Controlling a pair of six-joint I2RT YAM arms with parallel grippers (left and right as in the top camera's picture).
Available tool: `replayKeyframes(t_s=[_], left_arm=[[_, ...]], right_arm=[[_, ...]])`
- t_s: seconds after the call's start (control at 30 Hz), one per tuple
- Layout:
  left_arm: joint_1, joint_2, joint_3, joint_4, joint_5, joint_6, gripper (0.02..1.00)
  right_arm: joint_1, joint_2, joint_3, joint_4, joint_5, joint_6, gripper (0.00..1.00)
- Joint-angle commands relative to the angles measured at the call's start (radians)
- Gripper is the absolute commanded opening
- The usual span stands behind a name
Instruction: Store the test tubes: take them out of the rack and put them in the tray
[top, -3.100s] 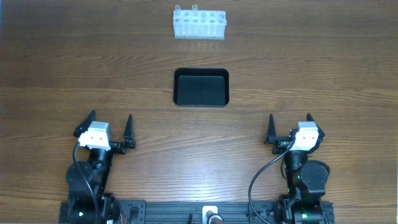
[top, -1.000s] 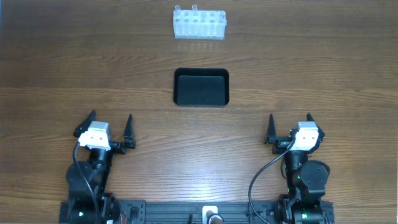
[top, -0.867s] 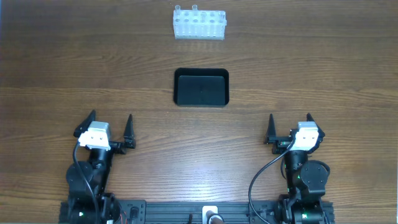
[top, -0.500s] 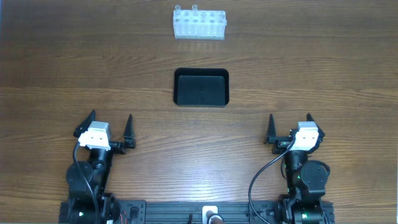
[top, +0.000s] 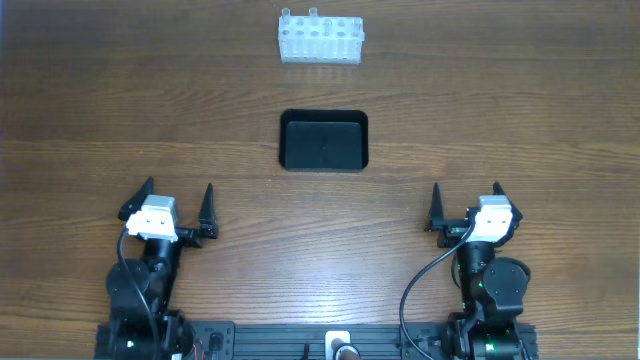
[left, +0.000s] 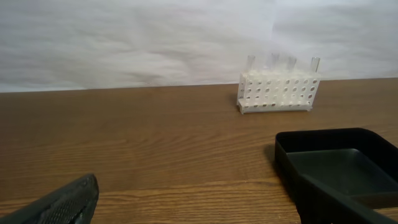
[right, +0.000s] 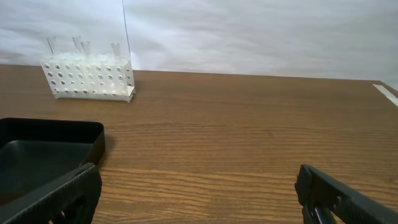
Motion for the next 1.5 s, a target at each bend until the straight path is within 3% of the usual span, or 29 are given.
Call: replayKeyframes(t_s=[0.03, 0.17, 0.33, 0.6, 0.87, 1.1, 1.5], left_arm=[[0.003, -0.007, -0.006, 0.001, 0.013, -0.011, 1.000], [0.002, 0.021, -0.006, 0.058, 0.024, -0.015, 1.000], [0.002, 0.204, 0.040, 0.309, 0.030, -0.069, 1.000], [-0.061, 0.711, 0.425, 0.362, 0.034, -0.072, 0.998], [-0.201, 1.138, 0.731, 0.354, -0.108, -0.121, 1.000], [-0.258, 1.472, 1.049, 0.194, -0.175, -0.169, 0.998], [-0.288, 1.905, 1.573, -0.115, -0.175, -0.169, 0.998]], right_arm=[[-0.008, -0.010, -0.013, 0.006, -0.013, -0.004, 0.991], [-0.008, -0.010, -0.013, 0.006, -0.013, -0.004, 0.991], [-0.008, -0.010, -0.013, 0.006, -0.013, -0.004, 0.991], [-0.008, -0.010, -0.013, 0.006, -0.013, -0.004, 0.991], [-0.008, -0.010, -0.013, 0.006, -0.013, -0.004, 0.993], [-0.008, -0.010, -0.013, 0.006, -0.013, -0.004, 0.991], [-0.008, -0.010, -0.013, 0.006, -0.013, -0.004, 0.993]])
